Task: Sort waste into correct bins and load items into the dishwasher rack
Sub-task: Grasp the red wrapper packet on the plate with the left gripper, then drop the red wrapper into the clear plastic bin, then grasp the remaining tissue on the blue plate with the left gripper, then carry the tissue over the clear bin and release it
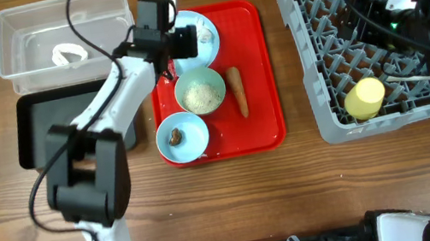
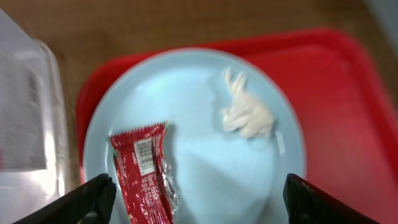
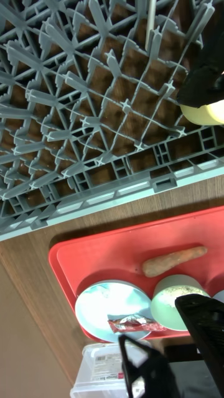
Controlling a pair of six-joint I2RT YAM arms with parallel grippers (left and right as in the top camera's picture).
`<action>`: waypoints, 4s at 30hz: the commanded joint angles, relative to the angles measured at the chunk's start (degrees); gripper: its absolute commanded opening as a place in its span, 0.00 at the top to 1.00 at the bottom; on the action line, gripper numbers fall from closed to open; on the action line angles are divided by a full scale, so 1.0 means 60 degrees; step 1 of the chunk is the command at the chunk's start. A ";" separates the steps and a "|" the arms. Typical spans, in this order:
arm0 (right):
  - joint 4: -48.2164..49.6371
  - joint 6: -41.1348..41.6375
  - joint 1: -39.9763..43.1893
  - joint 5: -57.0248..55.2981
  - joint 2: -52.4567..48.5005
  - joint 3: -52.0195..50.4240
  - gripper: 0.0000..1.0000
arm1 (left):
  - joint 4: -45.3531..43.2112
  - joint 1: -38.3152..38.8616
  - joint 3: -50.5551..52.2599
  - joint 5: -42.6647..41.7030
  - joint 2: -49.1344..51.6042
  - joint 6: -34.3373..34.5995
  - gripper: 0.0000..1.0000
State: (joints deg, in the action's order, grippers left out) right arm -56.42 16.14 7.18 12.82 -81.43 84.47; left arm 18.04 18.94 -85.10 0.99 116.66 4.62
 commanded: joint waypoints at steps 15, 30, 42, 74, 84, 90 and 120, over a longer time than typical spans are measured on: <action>-0.0076 -0.0171 0.0004 -0.0055 0.0106 -0.0011 0.02 | 0.0091 -0.0015 -0.0015 0.0561 0.1606 0.2065 0.36; -0.0029 -0.0189 0.0004 -0.0171 0.0106 -0.0011 0.02 | -0.0233 -0.0182 -0.0018 0.1770 -0.1756 0.2018 0.96; -0.0044 -0.0237 0.0004 -0.0204 0.0106 -0.0011 0.02 | -0.2018 -0.2331 -0.0015 0.2364 -0.0149 0.2022 0.10; -0.0404 -0.0339 0.0004 -0.0237 0.0044 -0.0062 0.02 | -0.3417 0.0681 -0.0208 0.0488 0.1854 -0.0033 0.28; -0.0470 -0.0375 0.0004 -0.0237 0.0044 -0.0066 0.02 | 0.3421 0.0623 -0.6280 -0.0222 0.1829 0.0310 0.21; -0.0550 -0.0375 0.0004 -0.0233 0.0044 -0.0066 0.03 | 0.3818 0.0568 -0.6313 -0.1198 0.3009 0.0565 0.19; -0.0612 -0.0448 0.0004 -0.0240 0.0044 -0.0066 0.02 | 0.3388 0.0922 -0.6306 -0.0018 0.4597 0.0882 0.86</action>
State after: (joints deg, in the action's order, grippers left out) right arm -60.20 14.63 7.18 12.32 -81.43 84.47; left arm 38.39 23.64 -122.85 0.16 144.14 9.80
